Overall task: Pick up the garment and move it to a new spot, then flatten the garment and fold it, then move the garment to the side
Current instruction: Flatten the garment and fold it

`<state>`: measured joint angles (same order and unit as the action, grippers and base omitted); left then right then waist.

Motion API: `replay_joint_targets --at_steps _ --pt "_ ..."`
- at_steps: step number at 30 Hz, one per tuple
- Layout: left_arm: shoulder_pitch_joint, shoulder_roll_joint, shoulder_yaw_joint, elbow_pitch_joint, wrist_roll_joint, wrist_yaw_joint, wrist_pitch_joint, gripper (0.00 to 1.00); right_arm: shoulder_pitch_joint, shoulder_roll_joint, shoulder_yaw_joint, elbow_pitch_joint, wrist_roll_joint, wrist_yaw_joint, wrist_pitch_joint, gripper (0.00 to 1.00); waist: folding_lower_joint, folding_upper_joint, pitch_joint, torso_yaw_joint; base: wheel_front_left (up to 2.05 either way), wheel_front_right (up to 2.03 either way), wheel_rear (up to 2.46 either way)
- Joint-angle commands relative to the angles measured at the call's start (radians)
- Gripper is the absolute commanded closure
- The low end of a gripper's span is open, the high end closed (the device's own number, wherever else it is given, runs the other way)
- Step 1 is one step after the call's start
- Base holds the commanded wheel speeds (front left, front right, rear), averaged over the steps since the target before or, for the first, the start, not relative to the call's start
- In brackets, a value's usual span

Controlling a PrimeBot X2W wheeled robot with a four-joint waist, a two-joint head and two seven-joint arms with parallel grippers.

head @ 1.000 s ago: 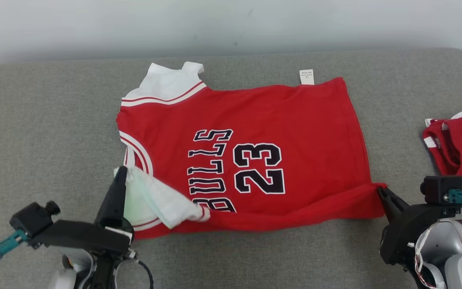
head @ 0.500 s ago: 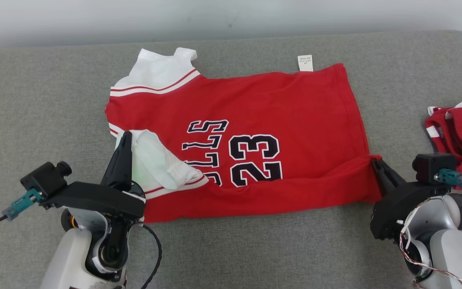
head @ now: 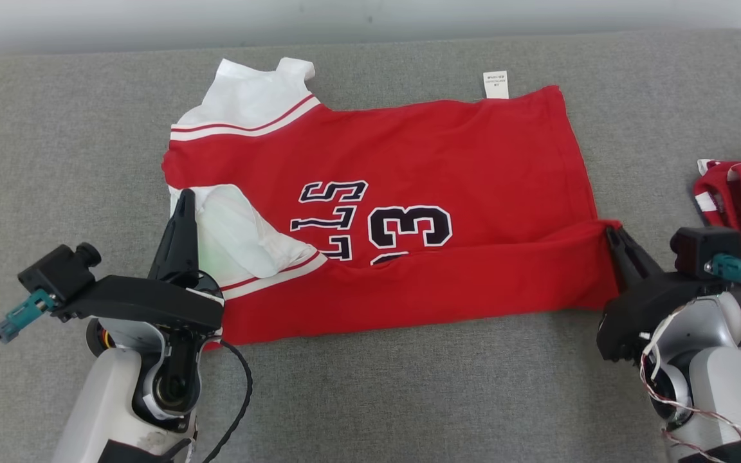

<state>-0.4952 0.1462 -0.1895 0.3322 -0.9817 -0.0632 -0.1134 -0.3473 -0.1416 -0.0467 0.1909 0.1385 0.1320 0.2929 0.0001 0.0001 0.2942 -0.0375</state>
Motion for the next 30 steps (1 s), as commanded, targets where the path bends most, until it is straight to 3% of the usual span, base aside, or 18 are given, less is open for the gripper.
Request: replay_joint_targets --at_steps 1,6,7,8,9,17,21,25,30 --pt "-0.002 0.000 0.000 0.004 -0.003 -0.006 -0.004 1.00 -0.009 -0.002 0.001 0.006 -0.006 -0.002 -0.006 1.00 -0.0001 -0.0001 0.001 0.001 0.00 0.00 0.00" --pt "-0.010 -0.004 -0.014 0.033 0.007 -0.007 -0.006 1.00 -0.036 -0.012 0.022 0.042 -0.010 -0.002 -0.003 1.00 -0.0001 -0.0001 -0.001 0.005 0.00 0.00 0.00" --pt "-0.017 -0.002 -0.017 0.039 0.017 -0.007 -0.013 1.00 -0.039 -0.013 0.027 0.051 -0.014 -0.002 0.002 0.73 -0.0001 -0.0001 -0.002 0.006 0.00 0.00 0.00" --pt "-0.024 -0.001 -0.019 0.046 0.027 -0.007 -0.023 0.53 -0.038 -0.012 0.029 0.067 -0.013 -0.002 0.013 0.03 -0.0001 -0.0001 -0.005 0.008 0.00 0.00 0.00" --pt "-0.030 -0.001 -0.019 0.056 0.038 -0.002 -0.036 0.00 -0.040 -0.014 0.031 0.073 -0.016 -0.002 0.016 0.00 -0.0001 -0.0001 -0.006 0.009 0.00 0.00 0.00" --pt "-0.031 0.037 -0.068 0.103 0.188 0.021 -0.123 0.00 -0.018 -0.006 0.006 0.096 -0.027 -0.002 0.013 0.00 -0.0001 -0.0001 -0.042 0.016 0.00 0.00 0.00" --pt "0.029 0.074 -0.095 0.109 0.264 0.062 -0.134 0.00 0.009 0.002 -0.027 0.066 -0.033 -0.002 0.049 0.00 -0.0001 -0.0001 -0.067 0.013 0.00 0.00 0.00" --pt "0.101 0.129 -0.141 0.099 0.354 0.131 -0.109 0.00 0.054 0.014 -0.060 0.014 -0.036 -0.002 0.100 0.00 -0.0001 -0.0001 -0.086 0.011 0.00 0.00 0.00" --pt "0.168 0.157 -0.171 0.065 0.386 0.188 -0.059 0.00 0.098 0.024 -0.086 -0.063 -0.043 -0.002 0.146 0.00 -0.0001 -0.0001 -0.087 0.014 0.00 0.00 0.00"
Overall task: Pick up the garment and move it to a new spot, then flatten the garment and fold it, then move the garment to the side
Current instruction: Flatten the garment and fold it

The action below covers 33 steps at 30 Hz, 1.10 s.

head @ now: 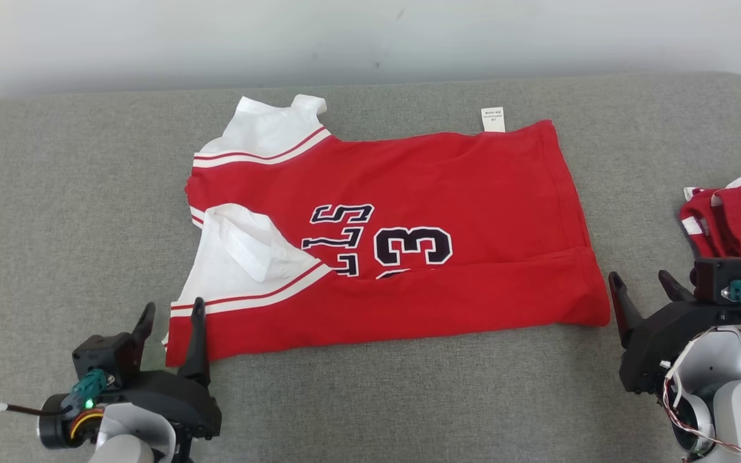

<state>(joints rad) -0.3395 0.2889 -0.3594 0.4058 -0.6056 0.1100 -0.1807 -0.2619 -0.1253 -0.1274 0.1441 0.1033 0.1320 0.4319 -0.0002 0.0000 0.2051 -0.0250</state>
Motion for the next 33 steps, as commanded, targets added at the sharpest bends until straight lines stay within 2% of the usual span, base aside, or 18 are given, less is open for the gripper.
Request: replay_joint_targets --at_steps 1,5,8,16,25,26,27,28,33 --pt "0.012 0.014 -0.001 -0.009 0.010 0.014 0.008 0.00 0.012 0.008 -0.005 -0.016 -0.008 -0.002 0.007 0.00 0.0002 0.0000 0.002 0.001 0.00 0.00 0.00" --pt "0.029 0.025 -0.014 -0.010 0.039 0.064 0.048 0.00 0.022 0.018 -0.006 -0.051 -0.012 -0.002 0.029 0.00 0.0002 0.0000 0.007 -0.001 0.00 0.00 0.00" --pt "0.026 0.025 -0.026 0.007 0.042 0.081 0.079 0.00 0.019 0.026 0.006 -0.059 -0.011 -0.002 0.040 0.00 0.0002 0.0000 0.012 -0.007 0.00 0.00 0.00" --pt "0.021 0.015 -0.037 0.062 0.024 0.106 0.142 0.00 0.021 0.039 0.002 -0.063 -0.021 -0.002 0.057 0.00 0.0002 0.0000 0.022 -0.014 0.00 0.00 0.00" --pt "0.011 -0.004 -0.044 0.098 -0.003 0.096 0.174 0.00 0.016 0.055 -0.029 -0.040 -0.038 -0.002 0.077 0.00 0.0002 0.0000 0.026 -0.015 0.00 0.00 0.00" --pt "0.013 -0.011 -0.050 0.105 -0.011 0.090 0.190 0.19 0.007 0.058 -0.027 -0.029 -0.042 -0.002 0.081 0.00 0.0002 0.0000 0.028 -0.016 0.00 0.00 0.00" --pt "0.012 -0.014 -0.054 0.107 -0.013 0.086 0.191 0.69 0.000 0.059 -0.025 -0.021 -0.043 -0.002 0.084 0.00 0.0002 0.0000 0.030 -0.016 0.00 0.00 0.00" --pt "0.013 -0.016 -0.058 0.108 -0.015 0.079 0.196 1.00 -0.006 0.060 -0.024 -0.013 -0.044 -0.002 0.085 0.00 0.0002 0.0000 0.031 -0.016 0.00 0.00 0.00" --pt "0.011 -0.017 -0.065 0.118 -0.020 0.067 0.191 1.00 -0.032 0.066 -0.013 0.040 -0.034 -0.002 0.103 0.00 0.0002 0.0000 0.040 -0.010 0.00 0.00 0.00"
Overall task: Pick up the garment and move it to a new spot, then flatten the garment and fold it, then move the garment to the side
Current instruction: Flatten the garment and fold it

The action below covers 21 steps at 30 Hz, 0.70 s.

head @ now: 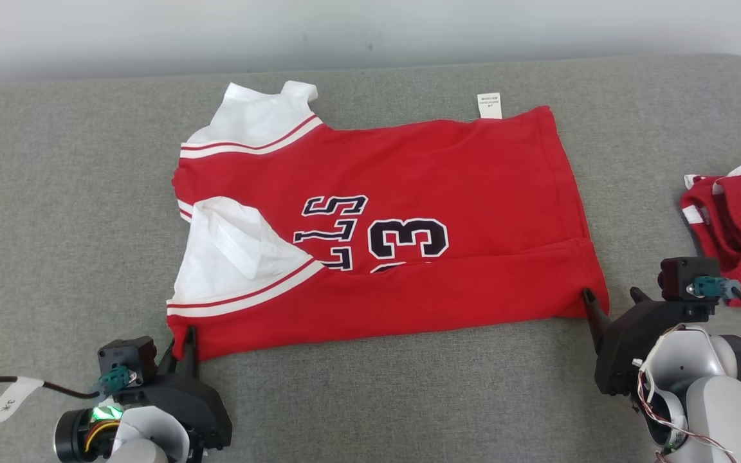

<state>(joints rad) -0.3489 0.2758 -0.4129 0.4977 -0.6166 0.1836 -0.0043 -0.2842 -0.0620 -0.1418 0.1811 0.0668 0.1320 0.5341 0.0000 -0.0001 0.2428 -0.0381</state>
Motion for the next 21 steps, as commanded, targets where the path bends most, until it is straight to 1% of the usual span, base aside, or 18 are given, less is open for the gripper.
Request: replay_joint_targets --at_steps 1,7,13,14,15,16,18,21 --pt "0.018 -0.006 -0.012 0.028 -0.009 -0.006 0.011 1.00 -0.014 0.004 0.002 0.017 0.001 -0.002 0.004 0.00 0.0000 0.0001 0.004 0.005 0.00 0.00 0.00" --pt "0.005 -0.006 -0.014 0.037 -0.010 -0.008 0.002 1.00 -0.042 0.008 -0.008 0.090 0.007 -0.002 0.021 0.00 0.0000 0.0001 0.011 0.019 0.00 0.00 0.00" --pt "-0.002 -0.008 -0.020 0.042 -0.010 -0.015 -0.009 1.00 -0.050 0.013 0.005 0.147 0.044 -0.002 0.045 0.00 0.0000 0.0001 0.014 0.028 0.00 0.00 0.00" --pt "-0.004 -0.008 -0.021 0.044 -0.010 -0.016 -0.012 1.00 -0.050 0.014 0.009 0.154 0.051 -0.002 0.047 0.09 0.0000 0.0001 0.014 0.029 0.00 0.00 0.00" --pt "-0.005 -0.008 -0.022 0.045 -0.010 -0.018 -0.015 1.00 -0.052 0.015 0.011 0.160 0.056 -0.002 0.049 0.44 0.0000 0.0001 0.014 0.030 0.00 0.00 0.00" --pt "-0.006 -0.008 -0.022 0.047 -0.010 -0.017 -0.016 1.00 -0.054 0.015 0.012 0.166 0.059 -0.002 0.051 0.56 0.0000 0.0001 0.013 0.031 0.00 0.00 0.00" --pt "-0.007 -0.009 -0.024 0.050 -0.011 -0.019 -0.020 1.00 -0.057 0.015 0.013 0.176 0.063 -0.002 0.052 0.99 0.0000 0.0001 0.011 0.032 0.00 0.00 0.00" --pt "-0.004 -0.007 -0.027 0.054 -0.011 -0.026 -0.028 1.00 -0.058 0.014 0.013 0.186 0.067 -0.002 0.047 1.00 0.0000 0.0001 0.003 0.031 0.00 0.00 0.00"
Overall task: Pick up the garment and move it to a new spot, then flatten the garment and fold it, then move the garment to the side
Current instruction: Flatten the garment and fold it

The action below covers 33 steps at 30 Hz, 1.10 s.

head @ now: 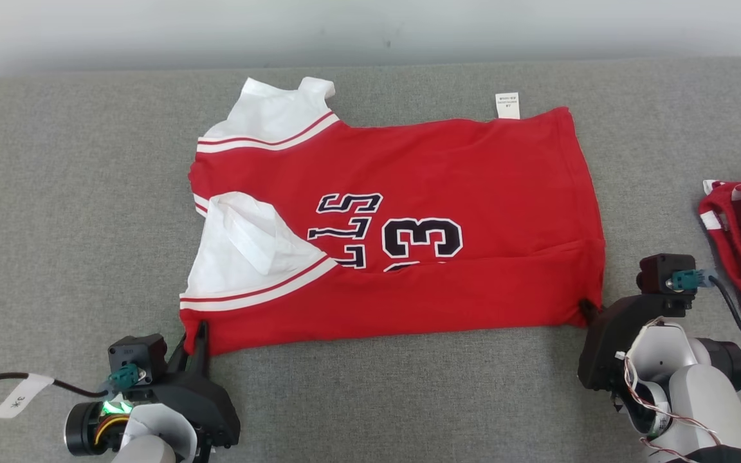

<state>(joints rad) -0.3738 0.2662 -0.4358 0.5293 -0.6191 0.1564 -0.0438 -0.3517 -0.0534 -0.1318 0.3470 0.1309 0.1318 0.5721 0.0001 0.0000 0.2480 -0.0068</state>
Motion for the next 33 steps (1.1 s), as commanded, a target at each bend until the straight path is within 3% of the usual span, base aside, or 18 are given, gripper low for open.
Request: replay_joint_targets --at_steps 1,7,19,33 --pt "0.023 0.004 -0.005 0.022 -0.007 -0.001 0.004 1.00 0.011 0.004 0.001 0.021 0.005 -0.002 0.006 1.00 -0.0001 0.0000 -0.006 -0.002 0.00 0.00 0.00" --pt "0.043 0.008 -0.010 0.007 -0.013 -0.014 -0.011 1.00 0.035 0.003 -0.017 -0.005 -0.001 -0.002 -0.014 1.00 -0.0001 0.0000 -0.040 -0.008 0.00 0.00 0.00" --pt "0.156 0.061 0.008 -0.126 -0.037 0.006 -0.002 1.00 0.144 0.002 -0.053 -0.138 0.025 -0.002 0.024 1.00 -0.0001 0.0000 -0.117 -0.007 0.00 0.00 0.00" --pt "0.381 0.132 0.007 -0.396 -0.050 0.103 0.061 1.00 0.397 0.002 -0.067 -0.383 0.121 -0.002 0.120 1.00 -0.0001 0.0000 -0.140 0.015 0.00 0.00 0.00"
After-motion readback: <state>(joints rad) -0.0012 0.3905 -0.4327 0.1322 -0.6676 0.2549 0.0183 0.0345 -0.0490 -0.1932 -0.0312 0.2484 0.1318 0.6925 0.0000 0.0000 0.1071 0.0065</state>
